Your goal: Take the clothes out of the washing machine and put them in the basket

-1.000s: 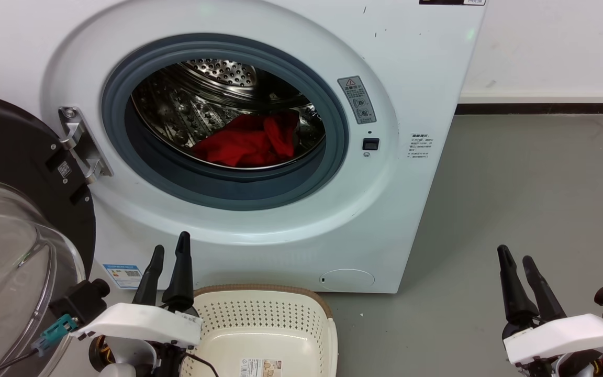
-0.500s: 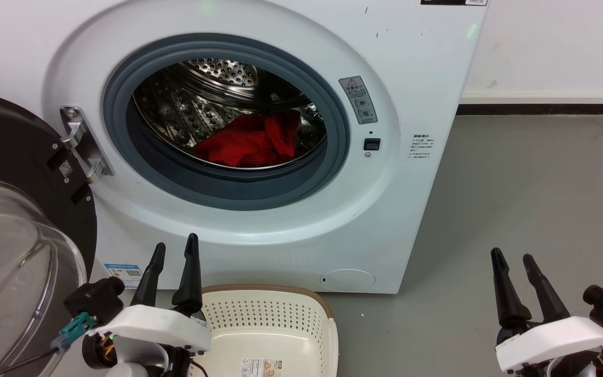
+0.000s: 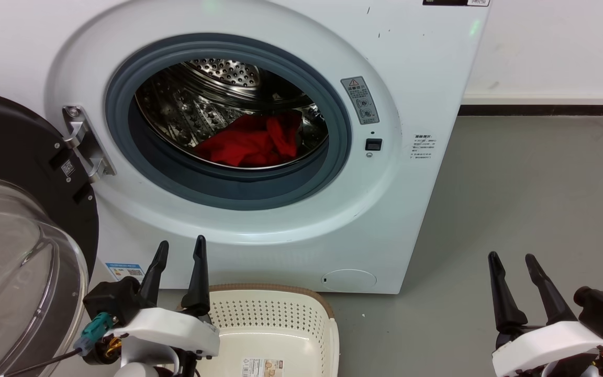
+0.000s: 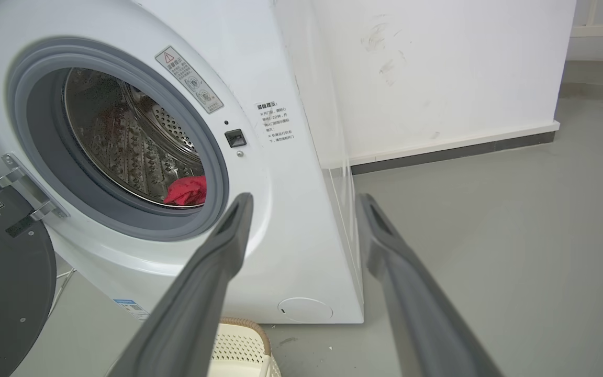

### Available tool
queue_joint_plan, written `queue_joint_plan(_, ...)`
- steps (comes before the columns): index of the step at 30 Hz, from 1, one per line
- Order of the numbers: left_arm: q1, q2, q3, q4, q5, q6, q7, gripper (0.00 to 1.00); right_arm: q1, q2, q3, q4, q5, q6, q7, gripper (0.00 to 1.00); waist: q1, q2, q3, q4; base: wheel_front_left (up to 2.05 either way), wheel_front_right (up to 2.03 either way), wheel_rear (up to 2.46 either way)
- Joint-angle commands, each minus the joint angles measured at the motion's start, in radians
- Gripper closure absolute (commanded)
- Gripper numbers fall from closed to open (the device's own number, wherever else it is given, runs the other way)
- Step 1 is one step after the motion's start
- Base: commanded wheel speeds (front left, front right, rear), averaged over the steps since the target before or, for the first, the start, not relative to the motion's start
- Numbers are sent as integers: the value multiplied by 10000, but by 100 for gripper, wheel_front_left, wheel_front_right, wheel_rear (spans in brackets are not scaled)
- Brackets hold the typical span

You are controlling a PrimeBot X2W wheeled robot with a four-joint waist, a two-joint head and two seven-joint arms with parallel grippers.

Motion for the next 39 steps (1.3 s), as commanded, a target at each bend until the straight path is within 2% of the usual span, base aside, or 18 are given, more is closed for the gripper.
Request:
queue_joint_plan(1, -120, 64, -54, -53, 301, 47, -99, 0, 22, -6, 1, -147, -318, -2, -79, 0, -1, 0, 9, 13, 0, 0, 0)
queue_joint_plan(17, -122, 142, -231, 29, 1760, 271, -458, 0, 161, -5, -107, -357, -1736, -2, -222, 0, -1, 0, -4, 30, 0, 0, 0)
queue_joint_plan(39, -116, 132, -337, 349, 3158, 439, -848, 0, 282, -3, -245, -532, -3209, -3, -478, 0, -1, 0, -11, 45, 0, 0, 0)
